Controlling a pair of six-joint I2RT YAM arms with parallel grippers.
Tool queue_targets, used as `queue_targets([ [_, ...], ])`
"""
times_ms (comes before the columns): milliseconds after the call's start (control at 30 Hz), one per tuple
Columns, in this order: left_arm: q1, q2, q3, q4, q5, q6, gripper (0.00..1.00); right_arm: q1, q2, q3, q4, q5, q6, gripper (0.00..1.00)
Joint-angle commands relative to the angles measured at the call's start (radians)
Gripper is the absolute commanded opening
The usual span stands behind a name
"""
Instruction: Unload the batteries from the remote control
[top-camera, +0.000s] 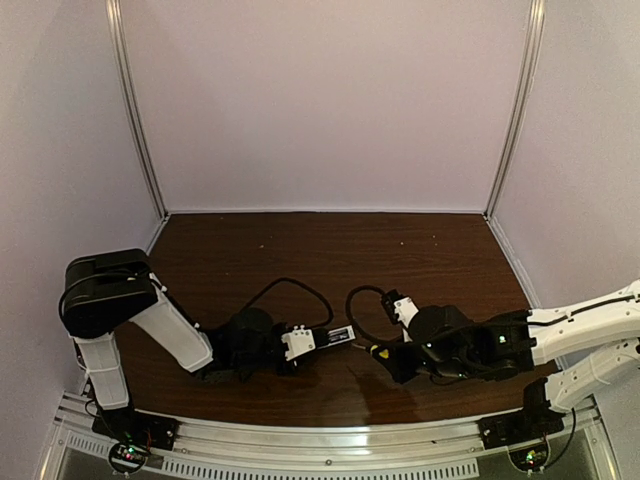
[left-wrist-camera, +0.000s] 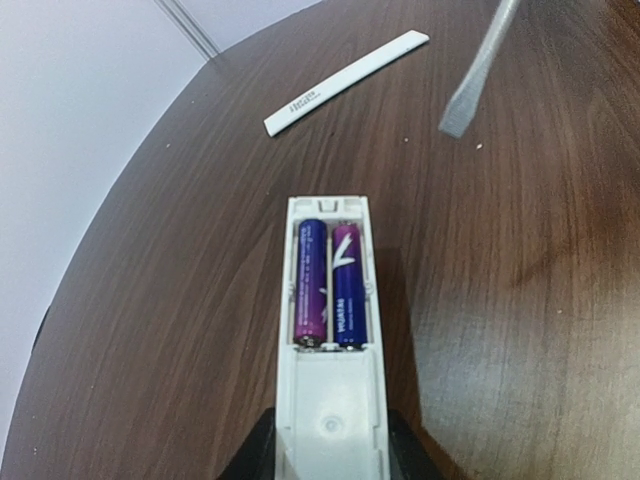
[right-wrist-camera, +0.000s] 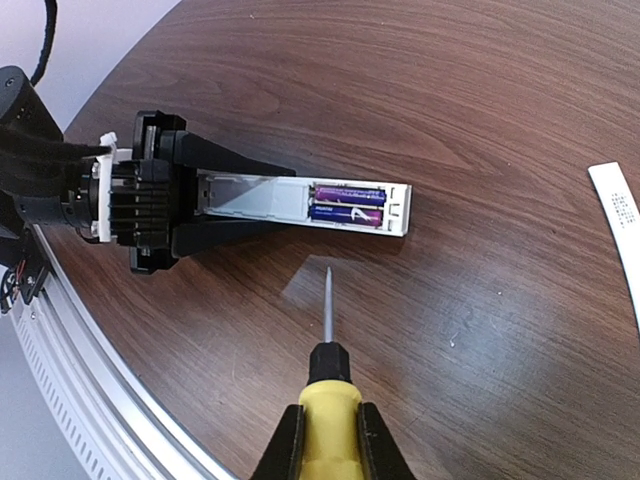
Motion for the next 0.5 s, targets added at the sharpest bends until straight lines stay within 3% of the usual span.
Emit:
queue_targets([
  [0,-0.002,-0.012,0.007,0.058,-0.036,0.001,0.00,0.006,0.026,0.030,0.006,-0.009,0.011,0.00],
  [467,-0.002,-0.007,0.007,0.064,-0.052,0.004,0.00,0.007,0.083,0.037,0.058,0.019,0.015,0.00],
])
